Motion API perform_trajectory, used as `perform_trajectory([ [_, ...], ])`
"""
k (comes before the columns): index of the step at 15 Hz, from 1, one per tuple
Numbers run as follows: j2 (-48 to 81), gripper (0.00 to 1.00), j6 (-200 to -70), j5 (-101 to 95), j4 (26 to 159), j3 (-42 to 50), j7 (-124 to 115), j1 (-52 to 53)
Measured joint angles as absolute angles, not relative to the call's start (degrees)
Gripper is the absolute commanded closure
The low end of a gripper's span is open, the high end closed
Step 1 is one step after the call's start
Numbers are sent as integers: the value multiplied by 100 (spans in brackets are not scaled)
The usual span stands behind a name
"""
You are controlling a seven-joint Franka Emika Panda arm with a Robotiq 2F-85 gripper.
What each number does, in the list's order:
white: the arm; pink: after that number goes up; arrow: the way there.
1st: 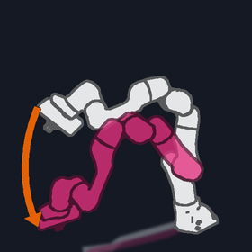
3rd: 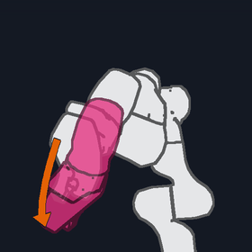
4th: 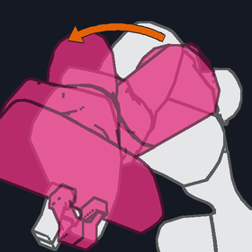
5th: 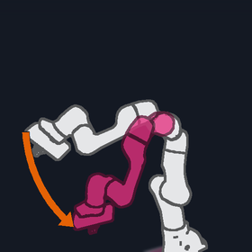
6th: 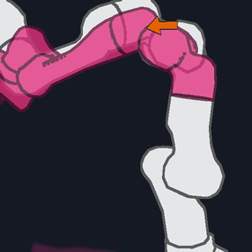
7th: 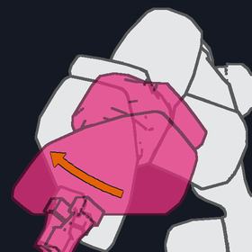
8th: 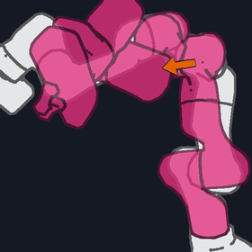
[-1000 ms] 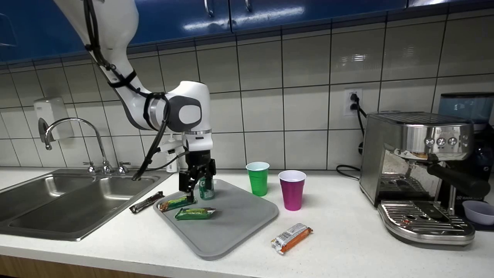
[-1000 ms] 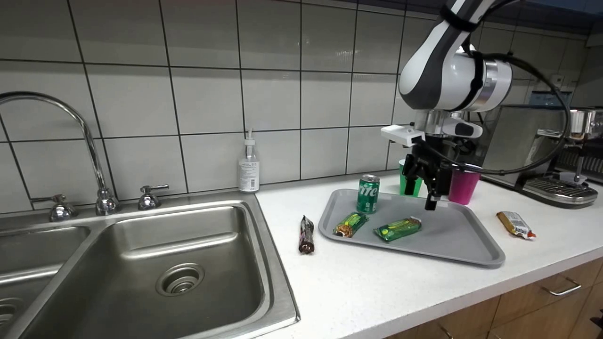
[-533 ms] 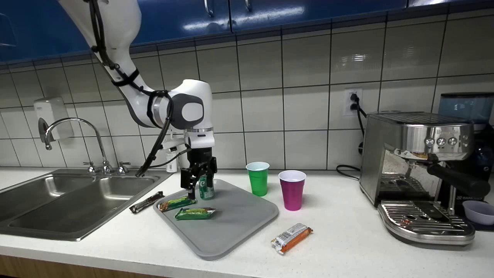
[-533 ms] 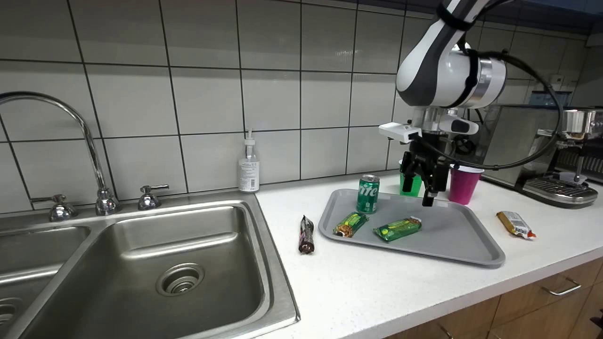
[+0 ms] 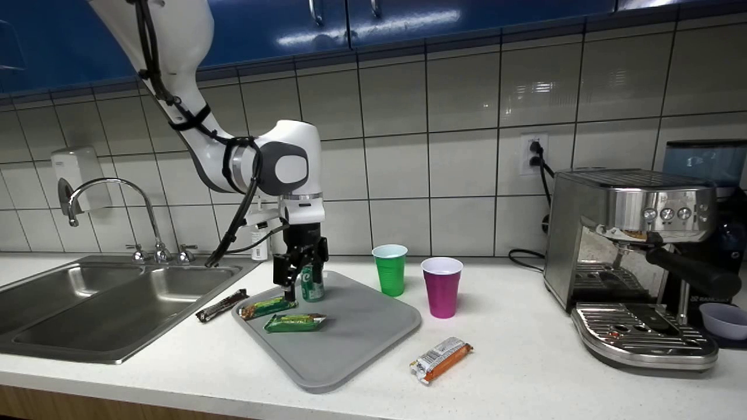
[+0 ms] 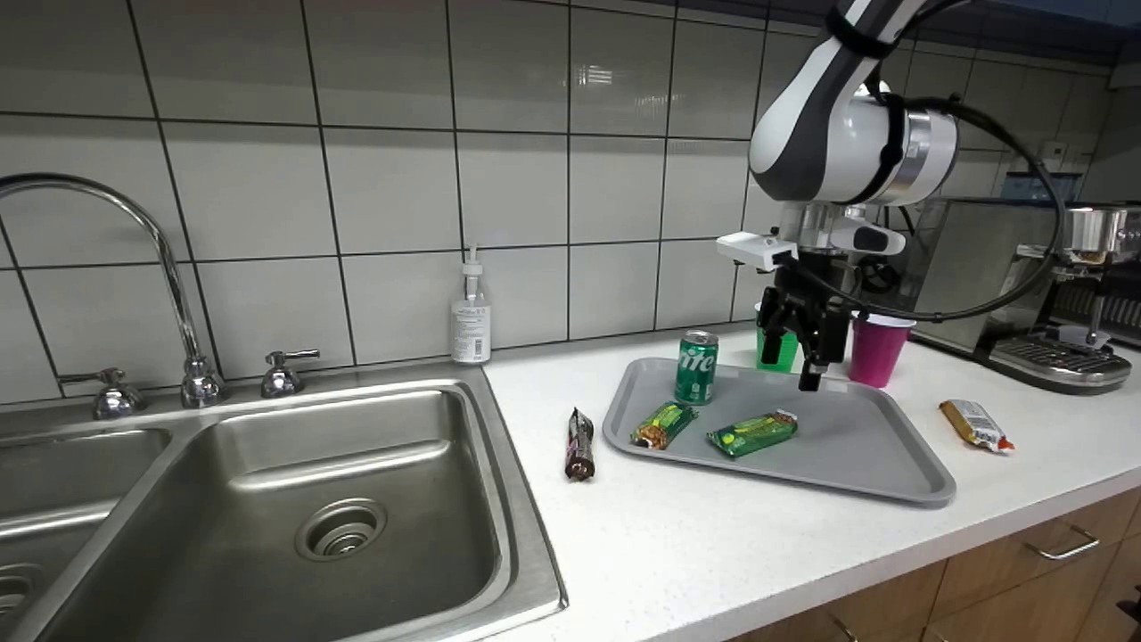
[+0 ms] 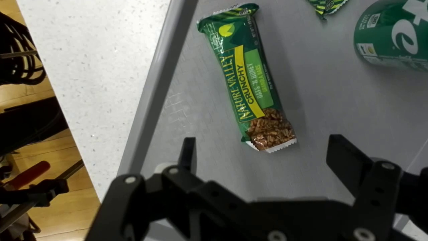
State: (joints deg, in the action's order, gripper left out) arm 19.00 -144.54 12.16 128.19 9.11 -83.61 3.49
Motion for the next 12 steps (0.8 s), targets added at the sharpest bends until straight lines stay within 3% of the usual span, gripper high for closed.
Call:
perform_trajectory([
  [12,1943,0,-14778,1192,12650,986,-8439,329],
])
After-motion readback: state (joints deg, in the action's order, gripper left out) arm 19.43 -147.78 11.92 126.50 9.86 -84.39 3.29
